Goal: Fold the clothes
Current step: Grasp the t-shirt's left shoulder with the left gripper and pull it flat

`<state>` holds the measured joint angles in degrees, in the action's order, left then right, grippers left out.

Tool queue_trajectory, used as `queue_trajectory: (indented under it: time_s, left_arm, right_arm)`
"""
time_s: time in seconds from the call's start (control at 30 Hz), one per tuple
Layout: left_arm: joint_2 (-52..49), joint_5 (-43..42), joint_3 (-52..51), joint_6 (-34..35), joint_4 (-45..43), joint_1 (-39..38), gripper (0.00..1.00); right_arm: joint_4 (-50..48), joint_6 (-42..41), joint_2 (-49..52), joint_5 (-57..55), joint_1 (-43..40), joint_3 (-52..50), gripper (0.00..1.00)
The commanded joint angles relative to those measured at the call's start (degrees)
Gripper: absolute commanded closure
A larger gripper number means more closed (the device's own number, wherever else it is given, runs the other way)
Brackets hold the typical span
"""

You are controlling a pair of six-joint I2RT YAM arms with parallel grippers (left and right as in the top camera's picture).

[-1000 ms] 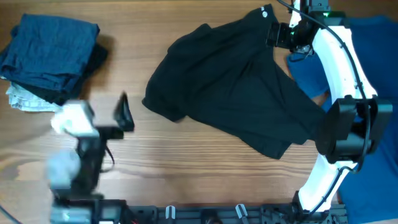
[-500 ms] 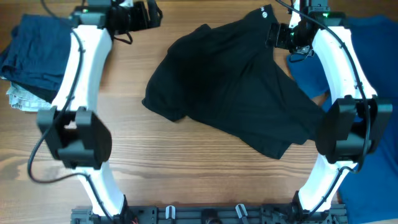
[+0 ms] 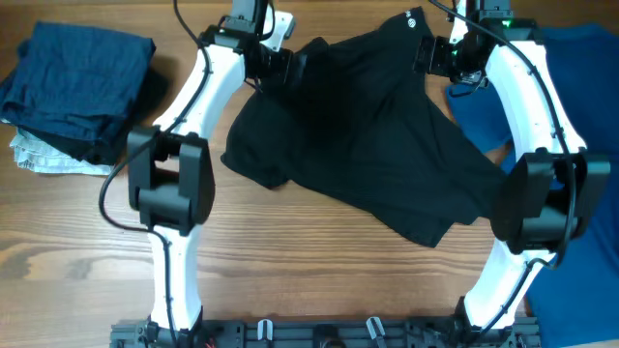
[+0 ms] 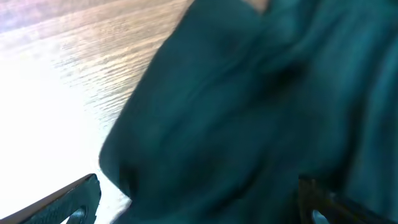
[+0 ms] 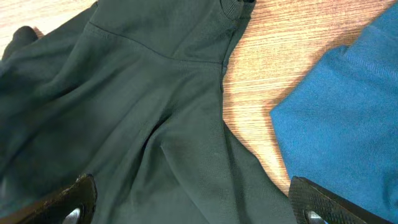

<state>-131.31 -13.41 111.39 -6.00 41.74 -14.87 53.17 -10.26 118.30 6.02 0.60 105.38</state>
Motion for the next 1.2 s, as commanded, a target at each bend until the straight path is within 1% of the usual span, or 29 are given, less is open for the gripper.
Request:
queue_trajectory:
  time_s: [0.0,0.1,0.13,0.17,0.27,0.37,0.4,0.43,0.47,0.5,0.57,0.63,0.67,0.73,0.9,0.97,1.07,1.17]
  left_arm:
    - [-3.3,3.0,1.1,-1.2,-2.3,0.3,0.00]
    - [-4.0,3.0,1.1,-1.0,-3.4,0.3,0.00]
    - [-4.0,3.0,1.1,-1.0,-3.4,0.3,0.02]
    - [-4.1,3.0,1.1,-1.0,-3.4,0.3,0.05]
    - [-4.5,3.0,1.1,-1.0,-3.4,0.3,0.09]
    - [-6.0,3.0,1.0,-1.0,-3.4,0.3,0.20]
    - [-6.4,3.0,1.0,-1.0,-3.2,0.3,0.25]
    - [-7.1,3.0,1.0,0.0,-3.1,0.3,0.47]
    - [-7.1,3.0,1.0,0.5,-3.2,0.3,0.66]
    - [-7.1,3.1,1.0,0.5,-3.2,0.3,0.76]
    - [-7.0,5.0,1.0,1.2,-3.5,0.6,0.78]
    - [-7.0,14.2,1.0,7.3,-3.2,1.2,0.83]
    - [-7.0,20.2,1.0,11.5,-2.5,1.9,0.85]
    - [-7.0,24.1,1.0,15.5,-1.8,3.1,0.85]
    - [-7.0,26.0,1.0,26.6,2.8,8.5,0.86]
    - [-7.0,25.9,1.0,29.4,4.7,11.1,0.88]
    - [-6.8,25.9,1.0,30.5,6.2,14.3,0.91]
    - [-5.2,25.4,1.0,30.5,7.0,16.7,0.89]
  right_arm:
    - [0.0,-0.4,0.3,0.4,0.0,0.0,0.00]
    - [0.0,-0.4,0.3,0.4,0.0,0.0,0.00]
    - [0.0,-0.4,0.3,0.4,0.0,0.0,0.00]
    - [0.0,-0.4,0.3,0.4,0.0,0.0,0.00]
    - [0.0,-0.4,0.3,0.4,0.0,0.0,0.00]
    - [0.0,-0.3,0.3,0.4,0.0,0.0,0.00]
    - [0.0,-0.4,0.3,0.4,0.0,0.0,0.00]
    - [0.0,-0.4,0.3,0.4,0.0,0.0,0.00]
    - [0.0,-0.4,0.3,0.4,0.0,0.0,0.00]
    - [0.0,-0.4,0.3,0.4,0.0,0.0,0.00]
    - [0.0,-0.4,0.3,0.4,0.0,0.0,0.00]
    - [0.0,-0.4,0.3,0.4,0.0,0.0,0.00]
    - [0.0,-0.4,0.3,0.4,0.0,0.0,0.00]
    - [0.0,-0.4,0.3,0.4,0.0,0.0,0.00]
    - [0.0,-0.4,0.3,0.4,0.0,0.0,0.00]
    - [0.0,-0.4,0.3,0.4,0.0,0.0,0.00]
    - [0.0,-0.4,0.3,0.4,0.0,0.0,0.00]
    - [0.0,-0.4,0.3,0.4,0.0,0.0,0.00]
